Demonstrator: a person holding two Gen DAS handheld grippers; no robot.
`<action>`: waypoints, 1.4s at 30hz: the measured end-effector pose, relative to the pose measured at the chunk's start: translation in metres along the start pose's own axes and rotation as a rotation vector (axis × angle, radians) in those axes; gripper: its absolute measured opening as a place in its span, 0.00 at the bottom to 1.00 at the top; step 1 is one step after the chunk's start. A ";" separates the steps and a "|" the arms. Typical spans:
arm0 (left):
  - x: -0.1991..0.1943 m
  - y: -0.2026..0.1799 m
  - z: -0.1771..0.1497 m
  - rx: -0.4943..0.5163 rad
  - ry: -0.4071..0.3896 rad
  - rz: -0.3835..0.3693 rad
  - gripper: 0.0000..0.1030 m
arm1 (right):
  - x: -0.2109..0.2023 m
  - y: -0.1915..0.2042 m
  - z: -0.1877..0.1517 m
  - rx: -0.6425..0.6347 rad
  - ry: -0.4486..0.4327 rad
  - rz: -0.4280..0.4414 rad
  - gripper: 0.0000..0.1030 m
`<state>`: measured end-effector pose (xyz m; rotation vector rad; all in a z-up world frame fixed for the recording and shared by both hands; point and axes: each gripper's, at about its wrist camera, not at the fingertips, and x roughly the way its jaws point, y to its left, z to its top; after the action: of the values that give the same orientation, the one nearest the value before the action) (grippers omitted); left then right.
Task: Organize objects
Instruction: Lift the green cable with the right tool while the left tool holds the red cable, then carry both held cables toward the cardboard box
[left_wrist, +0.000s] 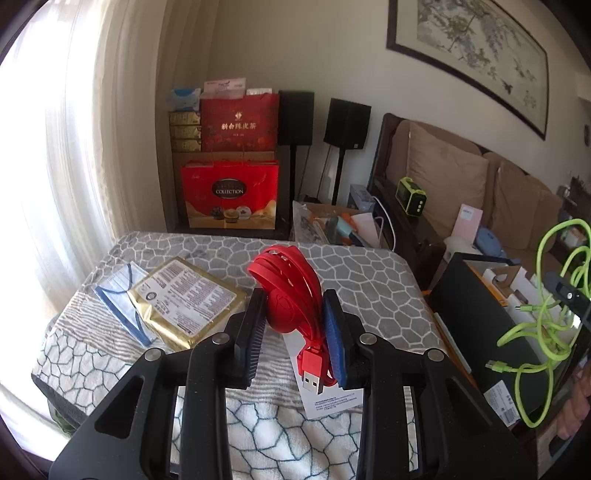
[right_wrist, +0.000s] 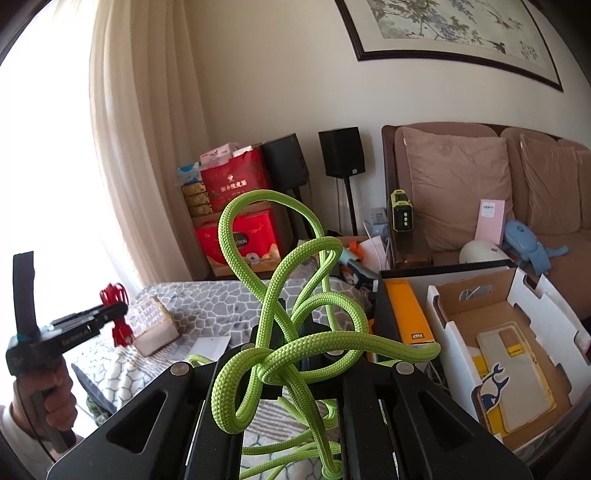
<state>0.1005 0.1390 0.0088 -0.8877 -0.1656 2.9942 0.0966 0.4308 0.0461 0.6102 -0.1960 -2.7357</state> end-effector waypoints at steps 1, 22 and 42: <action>-0.001 0.000 0.001 -0.001 -0.004 0.002 0.27 | 0.000 0.000 0.000 -0.003 0.001 -0.001 0.05; 0.015 -0.019 0.001 0.001 0.027 -0.010 0.28 | -0.002 -0.017 0.000 -0.003 0.003 -0.059 0.05; 0.010 -0.039 0.008 0.036 0.013 -0.040 0.28 | -0.009 -0.024 0.000 -0.004 -0.010 -0.098 0.06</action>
<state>0.0867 0.1770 0.0139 -0.8898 -0.1279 2.9445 0.0971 0.4567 0.0445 0.6213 -0.1666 -2.8332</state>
